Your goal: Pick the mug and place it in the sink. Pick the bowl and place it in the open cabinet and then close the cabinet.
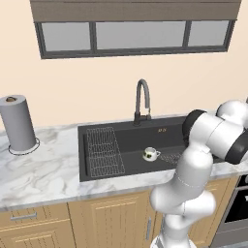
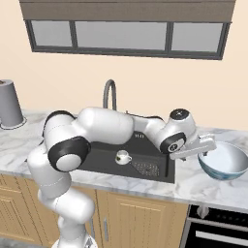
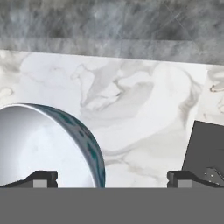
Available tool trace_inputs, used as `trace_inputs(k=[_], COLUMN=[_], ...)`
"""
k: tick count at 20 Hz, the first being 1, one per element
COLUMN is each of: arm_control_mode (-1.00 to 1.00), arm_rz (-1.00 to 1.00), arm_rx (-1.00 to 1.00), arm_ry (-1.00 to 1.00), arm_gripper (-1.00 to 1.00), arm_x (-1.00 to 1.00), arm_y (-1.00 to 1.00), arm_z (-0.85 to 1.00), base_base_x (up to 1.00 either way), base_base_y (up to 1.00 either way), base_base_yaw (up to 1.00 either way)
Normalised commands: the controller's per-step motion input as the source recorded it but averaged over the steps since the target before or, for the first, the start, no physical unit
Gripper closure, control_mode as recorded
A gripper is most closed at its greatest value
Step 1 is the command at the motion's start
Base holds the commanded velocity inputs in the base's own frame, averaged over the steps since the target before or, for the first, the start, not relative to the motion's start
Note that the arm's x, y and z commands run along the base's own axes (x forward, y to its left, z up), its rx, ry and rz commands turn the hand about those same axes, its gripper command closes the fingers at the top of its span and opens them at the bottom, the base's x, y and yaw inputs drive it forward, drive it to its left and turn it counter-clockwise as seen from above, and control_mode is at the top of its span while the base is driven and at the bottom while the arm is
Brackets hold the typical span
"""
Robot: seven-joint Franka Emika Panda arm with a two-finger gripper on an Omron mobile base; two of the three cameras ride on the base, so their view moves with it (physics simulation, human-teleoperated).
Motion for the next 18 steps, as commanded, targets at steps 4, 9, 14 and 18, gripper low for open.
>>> trace_inputs(k=[4,9,14,18], arm_control_mode=[-1.00,-1.00,-1.00,-1.00], arm_rz=[0.04,0.03,0.02,0.02], arm_rx=[0.02,0.01,0.00,0.00], arm_ry=[-0.07,0.00,0.00,0.00], arm_gripper=[-1.00,-1.00,-1.00,-1.00], arm_x=[0.00,0.02,0.08,0.11], arm_y=[-0.06,0.00,-0.01,-0.05], arm_z=[-0.34,-0.25,-0.06,0.00], base_base_x=[0.00,0.00,0.00,0.00], base_base_y=[0.00,0.00,0.00,0.00], base_base_yaw=[0.00,0.00,0.00,0.00])
